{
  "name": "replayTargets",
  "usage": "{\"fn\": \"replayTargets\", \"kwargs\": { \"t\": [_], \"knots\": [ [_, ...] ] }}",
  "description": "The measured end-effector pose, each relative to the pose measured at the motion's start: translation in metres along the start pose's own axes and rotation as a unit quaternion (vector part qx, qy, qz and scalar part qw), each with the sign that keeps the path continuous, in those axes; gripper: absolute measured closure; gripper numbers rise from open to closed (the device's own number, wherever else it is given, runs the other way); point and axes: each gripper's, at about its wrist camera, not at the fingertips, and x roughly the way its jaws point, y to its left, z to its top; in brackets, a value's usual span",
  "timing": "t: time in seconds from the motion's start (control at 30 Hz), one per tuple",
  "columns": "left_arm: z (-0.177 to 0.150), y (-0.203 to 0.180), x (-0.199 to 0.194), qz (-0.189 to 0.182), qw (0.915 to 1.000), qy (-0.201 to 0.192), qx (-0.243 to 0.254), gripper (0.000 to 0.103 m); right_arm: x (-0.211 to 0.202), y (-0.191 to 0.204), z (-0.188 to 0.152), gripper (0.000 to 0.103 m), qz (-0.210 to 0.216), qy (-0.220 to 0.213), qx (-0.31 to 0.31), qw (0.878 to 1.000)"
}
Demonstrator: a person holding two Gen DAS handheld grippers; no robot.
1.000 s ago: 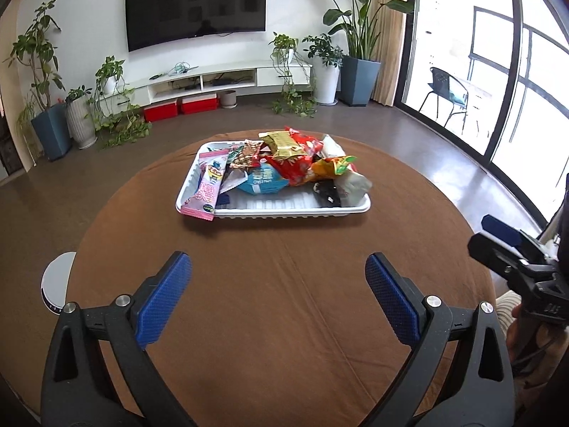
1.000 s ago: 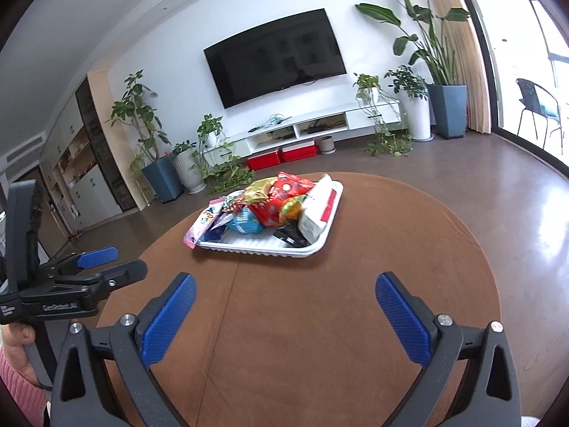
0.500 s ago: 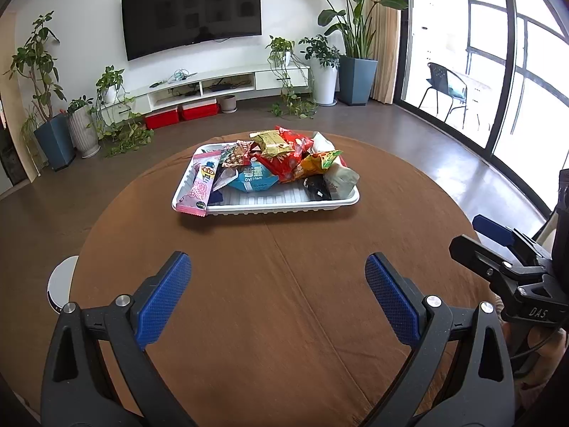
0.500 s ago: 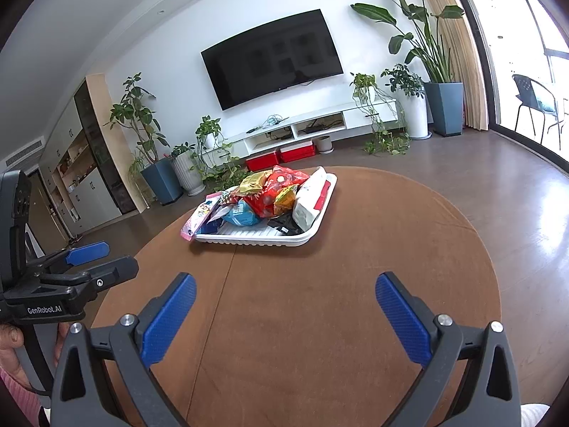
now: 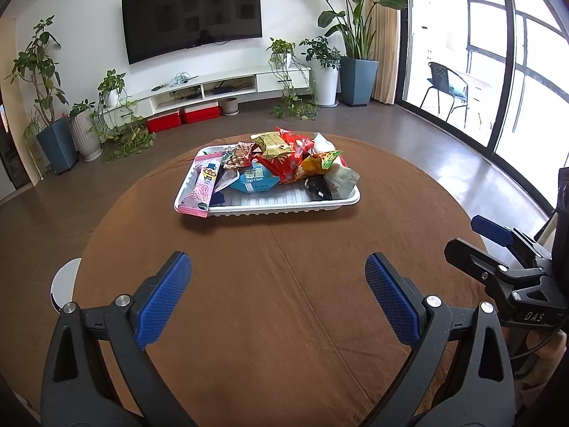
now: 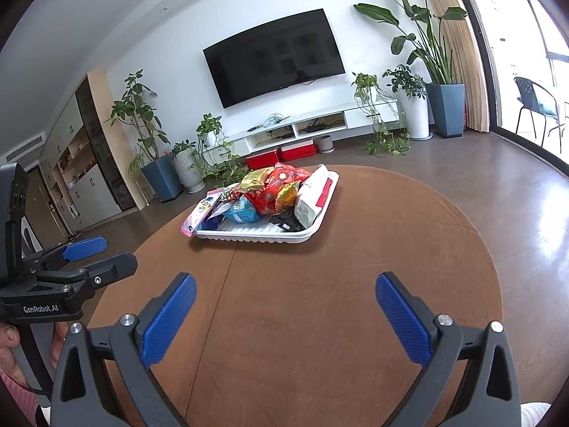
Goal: Organize snacks
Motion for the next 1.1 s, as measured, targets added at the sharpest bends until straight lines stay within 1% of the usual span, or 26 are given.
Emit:
{"fn": "replayTargets", "kwargs": {
  "t": [0.87,1.1],
  "knots": [
    [0.0001,0.002,0.0025,0.001,1.0,0.002,0.002,0.004,0.0006,0.0022,0.0004,0.0,0.0,0.001,-0.002,1.0],
    [-0.0011,0.0032,0.0009,0.001,1.0,-0.006,0.005,0.004,-0.0002,0.0027,0.0016,0.0,0.0,0.001,0.0,1.0]
  ]
}}
